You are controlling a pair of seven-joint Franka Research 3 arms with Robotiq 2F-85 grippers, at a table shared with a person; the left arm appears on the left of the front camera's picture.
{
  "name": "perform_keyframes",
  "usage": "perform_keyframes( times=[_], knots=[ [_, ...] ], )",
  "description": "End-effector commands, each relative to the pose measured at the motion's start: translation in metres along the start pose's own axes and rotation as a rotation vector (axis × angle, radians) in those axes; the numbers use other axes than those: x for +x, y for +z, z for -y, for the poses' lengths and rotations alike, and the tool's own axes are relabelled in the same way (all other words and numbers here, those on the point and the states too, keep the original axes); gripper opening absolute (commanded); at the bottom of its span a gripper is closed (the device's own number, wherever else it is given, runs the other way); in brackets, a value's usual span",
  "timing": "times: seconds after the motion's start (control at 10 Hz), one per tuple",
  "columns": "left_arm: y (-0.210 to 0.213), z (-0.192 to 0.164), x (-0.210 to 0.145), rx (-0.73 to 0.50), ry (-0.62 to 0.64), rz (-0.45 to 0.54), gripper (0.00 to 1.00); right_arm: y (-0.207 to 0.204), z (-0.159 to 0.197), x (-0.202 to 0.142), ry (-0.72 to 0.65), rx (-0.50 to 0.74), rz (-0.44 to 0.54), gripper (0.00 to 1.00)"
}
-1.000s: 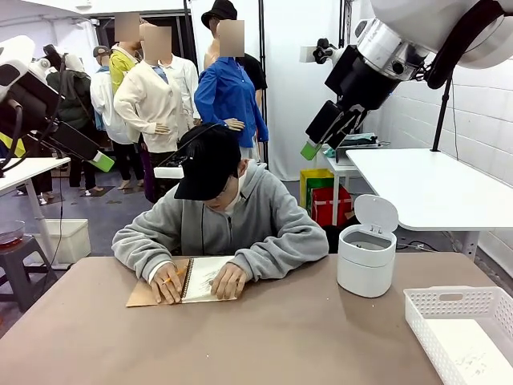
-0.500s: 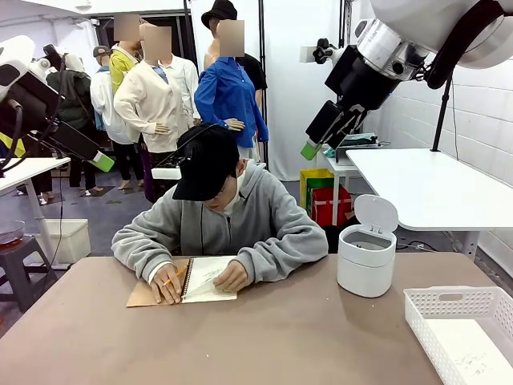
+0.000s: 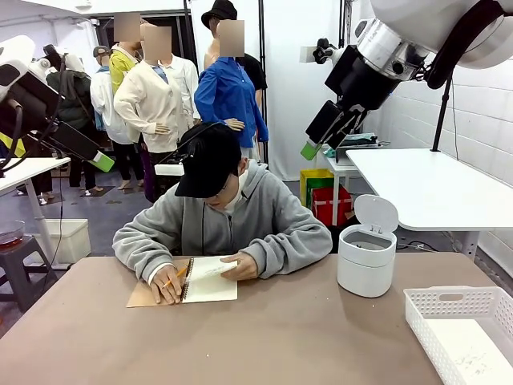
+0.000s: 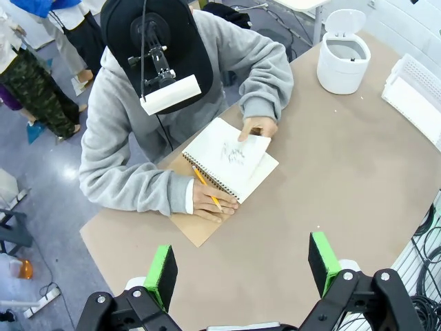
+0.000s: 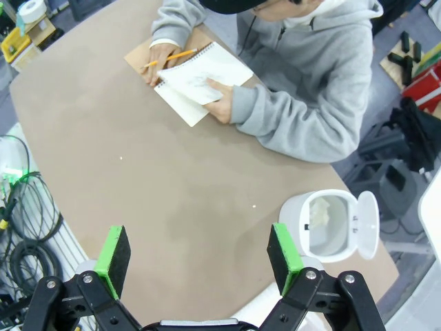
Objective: Sort the paper based on its condition.
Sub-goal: If a person hands you a paper, place it in the Organizing basket , and if it's crumpled, put it in the Trash can.
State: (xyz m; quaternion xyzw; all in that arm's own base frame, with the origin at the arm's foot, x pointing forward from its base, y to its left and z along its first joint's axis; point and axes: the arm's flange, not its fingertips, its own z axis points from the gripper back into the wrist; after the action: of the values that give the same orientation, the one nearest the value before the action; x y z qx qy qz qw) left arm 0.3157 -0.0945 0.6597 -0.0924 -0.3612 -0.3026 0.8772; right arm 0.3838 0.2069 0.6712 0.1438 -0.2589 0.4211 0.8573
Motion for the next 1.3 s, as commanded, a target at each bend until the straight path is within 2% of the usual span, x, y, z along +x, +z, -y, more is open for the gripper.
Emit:
perform_keyframes(
  times=[0.0,1.2],
  knots=[
    [-0.0004,0.001,0.0003,-0.009,0.017,0.002,1.0,0.0005,0.0,0.0,-0.002,0.008,0.005,1.0],
    [-0.0004,0.001,0.0003,-0.009,0.017,0.002,1.0,0.0005,0.0,0.0,-0.002,0.008,0.005,1.0]
  ],
)
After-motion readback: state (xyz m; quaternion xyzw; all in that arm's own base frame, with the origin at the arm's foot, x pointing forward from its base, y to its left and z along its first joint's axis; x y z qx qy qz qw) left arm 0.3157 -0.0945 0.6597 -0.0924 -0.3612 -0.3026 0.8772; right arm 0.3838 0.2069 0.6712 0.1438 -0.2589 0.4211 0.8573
